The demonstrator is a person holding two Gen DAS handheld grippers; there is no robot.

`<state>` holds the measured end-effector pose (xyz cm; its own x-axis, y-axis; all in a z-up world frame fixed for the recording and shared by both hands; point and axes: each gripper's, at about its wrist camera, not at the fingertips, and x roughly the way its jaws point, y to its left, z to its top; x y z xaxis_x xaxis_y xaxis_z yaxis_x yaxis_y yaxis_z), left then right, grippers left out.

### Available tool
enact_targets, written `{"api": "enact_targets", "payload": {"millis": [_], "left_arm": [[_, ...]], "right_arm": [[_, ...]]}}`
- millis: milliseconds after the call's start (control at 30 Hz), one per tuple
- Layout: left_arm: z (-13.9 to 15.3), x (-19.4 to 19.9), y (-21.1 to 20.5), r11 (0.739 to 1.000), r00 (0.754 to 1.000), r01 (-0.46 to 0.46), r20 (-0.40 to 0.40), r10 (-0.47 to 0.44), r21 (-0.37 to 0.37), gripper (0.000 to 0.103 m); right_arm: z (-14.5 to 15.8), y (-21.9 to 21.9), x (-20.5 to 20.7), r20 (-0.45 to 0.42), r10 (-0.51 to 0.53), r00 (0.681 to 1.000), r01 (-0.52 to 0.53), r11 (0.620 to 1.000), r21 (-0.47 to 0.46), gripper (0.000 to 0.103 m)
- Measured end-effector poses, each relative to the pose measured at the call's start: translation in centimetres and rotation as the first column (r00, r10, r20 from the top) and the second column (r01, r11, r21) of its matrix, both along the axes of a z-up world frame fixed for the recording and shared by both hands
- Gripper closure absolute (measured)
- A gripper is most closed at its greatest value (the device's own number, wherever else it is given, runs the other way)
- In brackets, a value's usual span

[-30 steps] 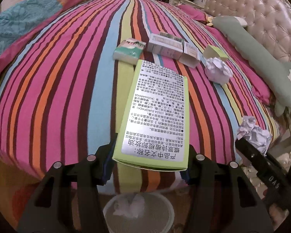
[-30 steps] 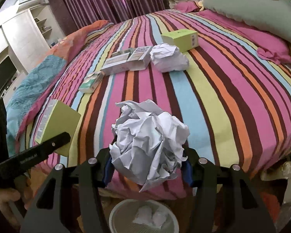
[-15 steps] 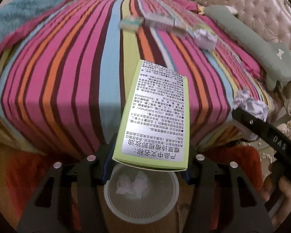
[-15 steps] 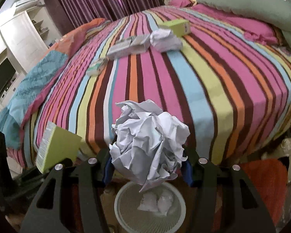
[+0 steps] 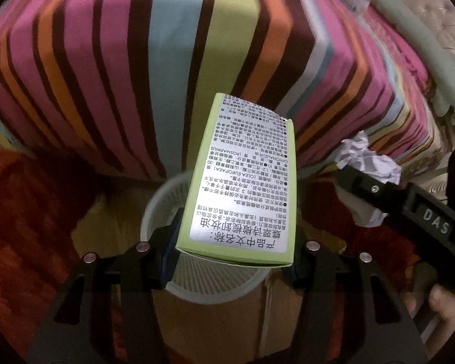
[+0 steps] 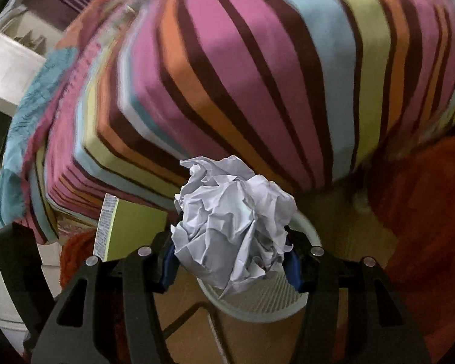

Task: Collect trash
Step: 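Carry paper ball and green box over the wastebasket and open both tools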

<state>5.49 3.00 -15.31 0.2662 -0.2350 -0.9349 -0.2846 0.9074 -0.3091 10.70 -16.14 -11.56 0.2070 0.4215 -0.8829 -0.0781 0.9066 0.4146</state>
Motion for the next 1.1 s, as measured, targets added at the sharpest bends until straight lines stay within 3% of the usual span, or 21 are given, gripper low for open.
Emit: {"api": "enact_targets", "payload": {"millis": [233, 433, 733, 967, 1000, 1067, 1100], "left_arm": [[-4.7, 0.0, 0.2, 0.996, 0.982, -0.045, -0.186, 0.03, -0.075, 0.05], [-8.2, -0.1, -0.2, 0.993, 0.948, -0.057, -0.317, 0.021, -0.104, 0.05], [-10.7, 0.9, -1.8, 0.995, 0.911, -0.024, -0.411, -0.017, -0.095, 0.05], [-12.3, 0.4, -0.8, 0.994, 0.88, -0.055, -0.475, 0.002, -0.097, 0.049], [-12.6, 0.3, -0.8, 0.993, 0.873, -0.063, -0.487, 0.005, -0.104, 0.047], [-13.1, 0.0, -0.6, 0.994, 0.859, -0.07, -0.511, 0.015, -0.088, 0.014], [-13.2, 0.0, -0.5, 0.995, 0.857, -0.069, -0.515, 0.022, -0.072, 0.014]], "right_arm": [[-5.8, 0.7, 0.6, -0.226, 0.0, 0.974, -0.009, 0.999, -0.038, 0.05], [-8.9, 1.5, 1.5, -0.35, -0.023, 0.936, 0.009, 0.999, -0.041, 0.05], [-12.5, 1.4, 0.3, -0.456, -0.021, 0.89, -0.005, 0.998, -0.055, 0.05], [-14.2, 2.1, 0.2, -0.492, -0.019, 0.87, -0.026, 0.996, -0.084, 0.049], [-14.4, 2.3, 0.2, -0.498, -0.016, 0.867, -0.03, 0.996, -0.083, 0.044], [-15.3, 2.6, 0.0, -0.536, -0.005, 0.844, -0.045, 0.996, -0.08, 0.022], [-15.8, 2.6, -0.1, -0.549, -0.015, 0.835, -0.045, 0.994, -0.096, 0.009]]}}
